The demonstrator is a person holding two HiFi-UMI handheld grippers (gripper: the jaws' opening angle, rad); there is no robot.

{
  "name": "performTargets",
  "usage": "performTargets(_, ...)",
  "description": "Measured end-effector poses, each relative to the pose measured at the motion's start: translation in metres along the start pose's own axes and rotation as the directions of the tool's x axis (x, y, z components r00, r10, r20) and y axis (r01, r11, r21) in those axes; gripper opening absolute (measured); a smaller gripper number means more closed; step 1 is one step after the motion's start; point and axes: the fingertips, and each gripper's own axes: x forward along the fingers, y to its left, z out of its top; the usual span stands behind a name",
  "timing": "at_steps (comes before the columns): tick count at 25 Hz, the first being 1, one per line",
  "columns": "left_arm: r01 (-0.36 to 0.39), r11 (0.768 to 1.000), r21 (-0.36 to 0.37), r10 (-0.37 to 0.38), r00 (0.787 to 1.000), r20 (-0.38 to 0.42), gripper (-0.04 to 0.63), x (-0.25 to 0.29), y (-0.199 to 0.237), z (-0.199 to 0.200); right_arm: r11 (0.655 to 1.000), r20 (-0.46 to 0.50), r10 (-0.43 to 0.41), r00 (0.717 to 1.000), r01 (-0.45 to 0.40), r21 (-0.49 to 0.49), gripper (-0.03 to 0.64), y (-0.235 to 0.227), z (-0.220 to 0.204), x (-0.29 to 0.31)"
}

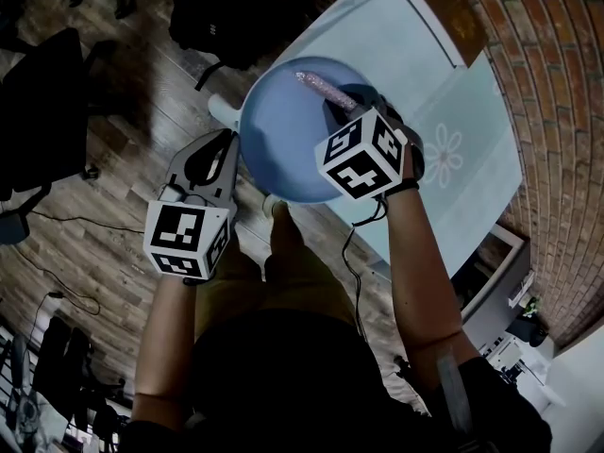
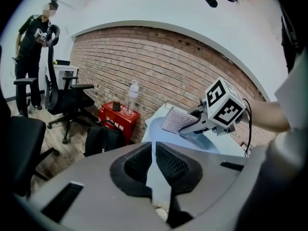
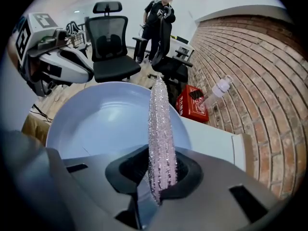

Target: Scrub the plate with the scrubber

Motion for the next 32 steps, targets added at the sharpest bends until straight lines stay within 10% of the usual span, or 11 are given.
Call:
performTargets(7, 0.005, 1.0, -0.001, -0.005, 1.0, 0.001, 0.035, 0.001, -0.002, 0.0, 0.998, -0.115, -0.02, 0.993, 0.013, -0.06, 0.087, -0.001, -0.045, -0.01)
performTargets(16, 0.006, 1.0, -0.001, -0.006, 1.0, -0.002, 0.035, 0.0, 0.0, -0.002, 0.984, -0.151, 0.16, 0.975, -0.169, -0.051, 0.088, 0.057, -0.064, -0.034)
performTargets(23, 0.004, 1.0, -0.004, -0.004, 1.0, 0.0, 0.035, -0.004, 0.0, -0.004, 0.915, -0.132, 0.346, 0.929, -0.365, -0.17, 0.088, 0.123, -0.045, -0.048)
performTargets(32, -0.01, 1.0, -0.004, 0.01, 1.0, 0.007, 0.035, -0.01, 0.006, -0.006, 0.914, -0.084, 0.337, 0.938, -0.347, -0.212, 0.088, 0.132, -0.006, -0.038)
